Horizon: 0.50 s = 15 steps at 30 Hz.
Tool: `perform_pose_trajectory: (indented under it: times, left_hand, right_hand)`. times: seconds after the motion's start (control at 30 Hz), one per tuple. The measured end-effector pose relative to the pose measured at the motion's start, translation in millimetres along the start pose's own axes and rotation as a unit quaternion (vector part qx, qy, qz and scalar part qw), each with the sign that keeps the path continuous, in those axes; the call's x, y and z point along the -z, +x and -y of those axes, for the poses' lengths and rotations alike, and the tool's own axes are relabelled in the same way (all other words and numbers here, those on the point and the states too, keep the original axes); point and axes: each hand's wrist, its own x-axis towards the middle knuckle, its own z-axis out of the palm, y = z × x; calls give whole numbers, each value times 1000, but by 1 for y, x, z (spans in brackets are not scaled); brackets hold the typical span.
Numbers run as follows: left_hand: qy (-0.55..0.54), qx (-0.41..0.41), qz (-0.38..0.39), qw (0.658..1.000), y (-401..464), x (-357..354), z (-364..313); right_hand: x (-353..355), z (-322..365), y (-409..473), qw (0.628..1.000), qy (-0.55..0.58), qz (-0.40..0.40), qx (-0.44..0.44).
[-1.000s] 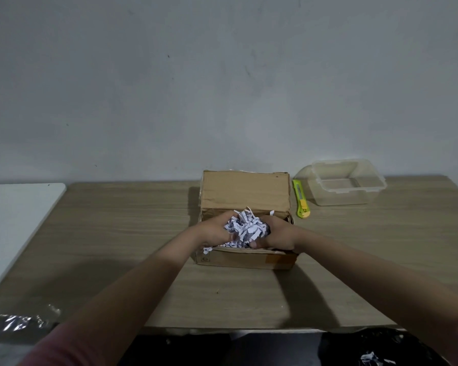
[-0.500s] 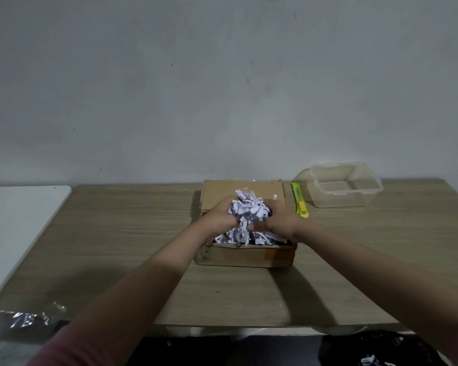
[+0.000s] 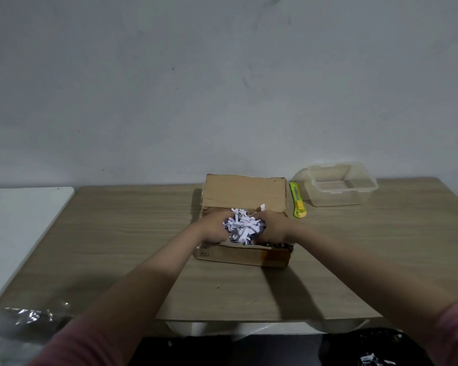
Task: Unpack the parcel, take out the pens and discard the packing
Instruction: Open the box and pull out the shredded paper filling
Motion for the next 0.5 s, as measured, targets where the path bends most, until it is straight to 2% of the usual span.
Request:
perform_pose_trajectory:
  times: [0.23,0.33,0.5]
  left_hand:
    - [95,52,87,990,10,-2,3]
    - [91,51,86,991,13,-2,5]
    - [55,31,69,996,13,-2,13]
  right_hand:
    - [-6,-3,10,999,-34,42,1]
    - [-10,-7,12,998,-42,50,1]
    - [-14,-14,14,999,-15,21,26]
